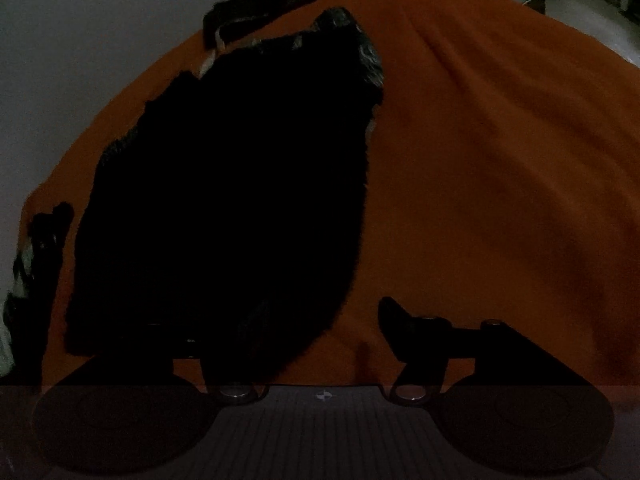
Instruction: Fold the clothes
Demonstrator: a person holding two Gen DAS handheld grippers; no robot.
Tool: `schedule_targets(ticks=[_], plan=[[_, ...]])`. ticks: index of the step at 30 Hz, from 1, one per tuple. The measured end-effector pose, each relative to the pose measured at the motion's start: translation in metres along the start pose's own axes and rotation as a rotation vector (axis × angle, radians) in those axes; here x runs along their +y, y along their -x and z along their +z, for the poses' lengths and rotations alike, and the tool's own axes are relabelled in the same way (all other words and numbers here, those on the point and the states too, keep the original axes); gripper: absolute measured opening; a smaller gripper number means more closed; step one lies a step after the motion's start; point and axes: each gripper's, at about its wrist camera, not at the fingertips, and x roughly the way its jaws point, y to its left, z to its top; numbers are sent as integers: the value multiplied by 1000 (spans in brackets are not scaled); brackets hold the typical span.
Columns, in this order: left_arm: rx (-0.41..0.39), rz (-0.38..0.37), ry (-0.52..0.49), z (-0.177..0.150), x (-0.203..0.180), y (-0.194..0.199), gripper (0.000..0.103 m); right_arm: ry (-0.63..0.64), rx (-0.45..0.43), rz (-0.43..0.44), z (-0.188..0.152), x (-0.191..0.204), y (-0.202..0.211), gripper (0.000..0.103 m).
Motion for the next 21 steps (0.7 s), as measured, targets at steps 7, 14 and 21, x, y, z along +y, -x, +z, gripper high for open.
schedule_targets(ticks=[7,14,21], plan=[[25,-101,230,40,-4,-44,98,-141,-81,38,-22,17,-12,55],[128,-115,332,40,-45,-106,98,-321,-63,49,-50,-26,-48,60],[50,-112,316,32,-71,-93,13,-535,-79,189,-61,-45,-61,17]])
